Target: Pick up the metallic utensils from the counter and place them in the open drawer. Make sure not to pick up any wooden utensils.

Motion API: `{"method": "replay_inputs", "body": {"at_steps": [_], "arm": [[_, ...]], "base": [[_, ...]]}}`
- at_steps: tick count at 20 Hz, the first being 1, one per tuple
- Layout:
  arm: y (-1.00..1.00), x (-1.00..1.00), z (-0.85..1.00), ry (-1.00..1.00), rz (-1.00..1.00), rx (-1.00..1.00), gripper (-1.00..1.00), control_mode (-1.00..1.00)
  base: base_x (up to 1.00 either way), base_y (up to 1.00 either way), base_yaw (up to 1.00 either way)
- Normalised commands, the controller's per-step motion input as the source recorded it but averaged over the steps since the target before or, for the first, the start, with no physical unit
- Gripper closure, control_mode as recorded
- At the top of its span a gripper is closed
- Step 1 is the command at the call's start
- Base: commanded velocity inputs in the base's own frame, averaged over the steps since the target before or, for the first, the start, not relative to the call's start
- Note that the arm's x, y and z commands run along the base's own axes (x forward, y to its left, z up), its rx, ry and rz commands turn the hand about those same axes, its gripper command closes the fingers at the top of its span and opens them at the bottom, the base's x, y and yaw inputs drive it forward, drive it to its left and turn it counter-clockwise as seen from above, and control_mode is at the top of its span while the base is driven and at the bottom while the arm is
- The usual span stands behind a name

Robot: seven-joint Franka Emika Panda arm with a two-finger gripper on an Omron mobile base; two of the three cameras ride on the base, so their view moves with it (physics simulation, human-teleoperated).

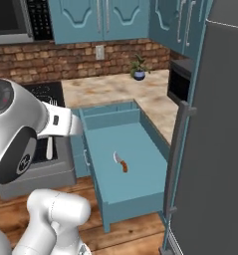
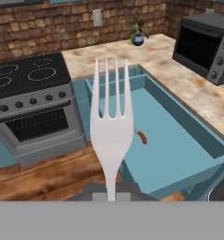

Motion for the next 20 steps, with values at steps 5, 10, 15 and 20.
{"method": "replay_inputs", "body": {"at_steps": [5,10,15,20], "arm": [[0.00,0.00,0.00,0.00,0.00,0.00,1.00,1.00],[0.00,0.00,0.00,0.00,0.00,0.00,1.00,1.00],[0.00,0.00,0.00,0.00,0.00,0.00,1.00,1.00],[0.00,0.00,0.00,0.00,0.00,0.00,1.00,1.00]], "base": [[0.03,-0.10,0.16],[0.00,0.00,0.22],[0.06,-0.03,0.05],[0.05,-0.07,0.01]]}}
